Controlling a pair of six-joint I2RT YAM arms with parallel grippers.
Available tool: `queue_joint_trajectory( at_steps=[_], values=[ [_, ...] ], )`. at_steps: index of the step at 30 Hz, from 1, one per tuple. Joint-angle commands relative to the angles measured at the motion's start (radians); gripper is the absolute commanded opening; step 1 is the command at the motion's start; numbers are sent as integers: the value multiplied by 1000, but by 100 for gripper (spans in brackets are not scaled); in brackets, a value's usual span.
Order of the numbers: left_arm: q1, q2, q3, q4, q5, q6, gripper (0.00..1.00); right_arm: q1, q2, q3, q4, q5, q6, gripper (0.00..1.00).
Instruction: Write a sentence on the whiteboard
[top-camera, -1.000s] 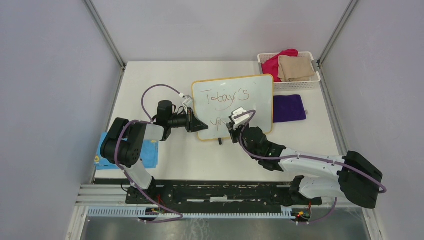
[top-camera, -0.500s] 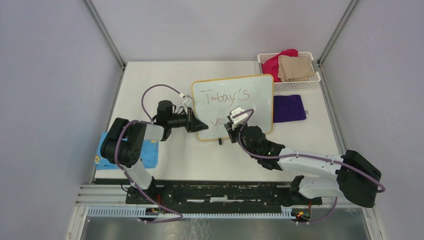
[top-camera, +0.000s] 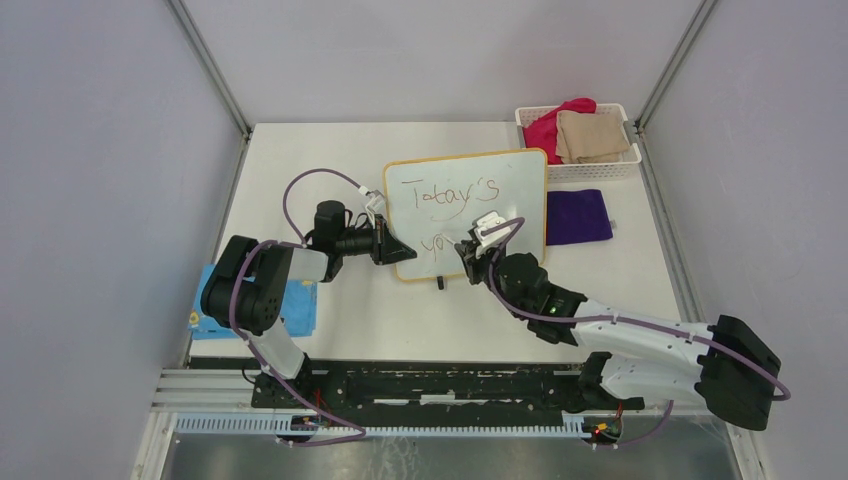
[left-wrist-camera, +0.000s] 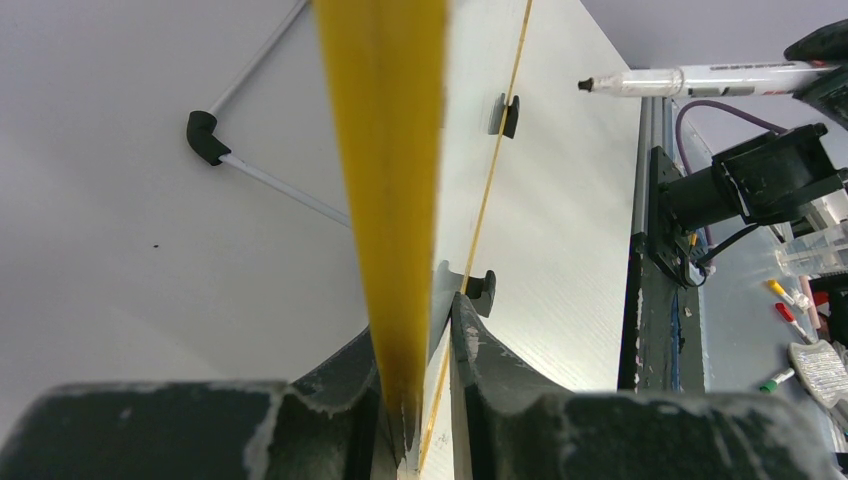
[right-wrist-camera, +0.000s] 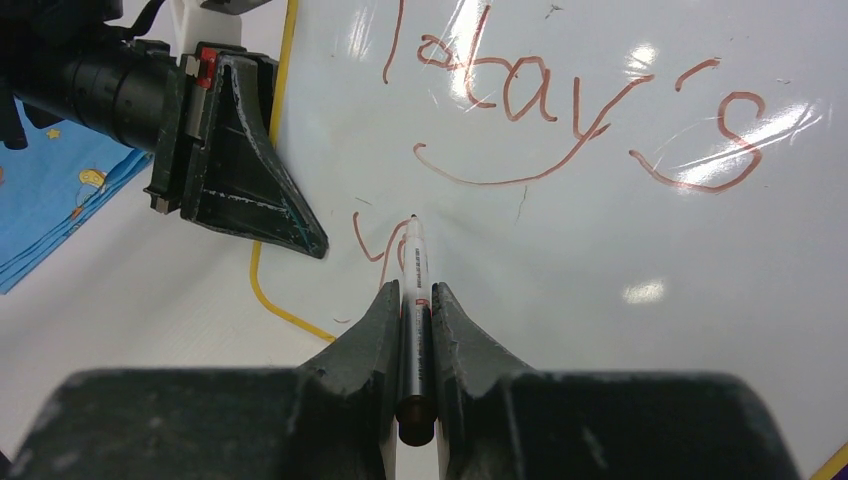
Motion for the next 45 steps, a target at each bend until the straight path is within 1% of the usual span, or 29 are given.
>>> queue_joint_trajectory(
  at_steps=[1,18,23,39,45],
  values=[
    [-21,47,-13,-141,-101,55,2,-15,-17,26,21,19,-9,0],
    [-21,47,-12,-141,-101,55,2,-39,56,41,33,19,-7,0],
    [-21,49,-12,-140,-101,55,2,-44,68,23,33,18,-1,0],
    [-21,51,-11,-145,-101,55,2,-45,16,-94,29,4,57,0],
    [-20,50,-11,-145,-101,56,2,-46,-12,-107,22,38,50,0]
  ],
)
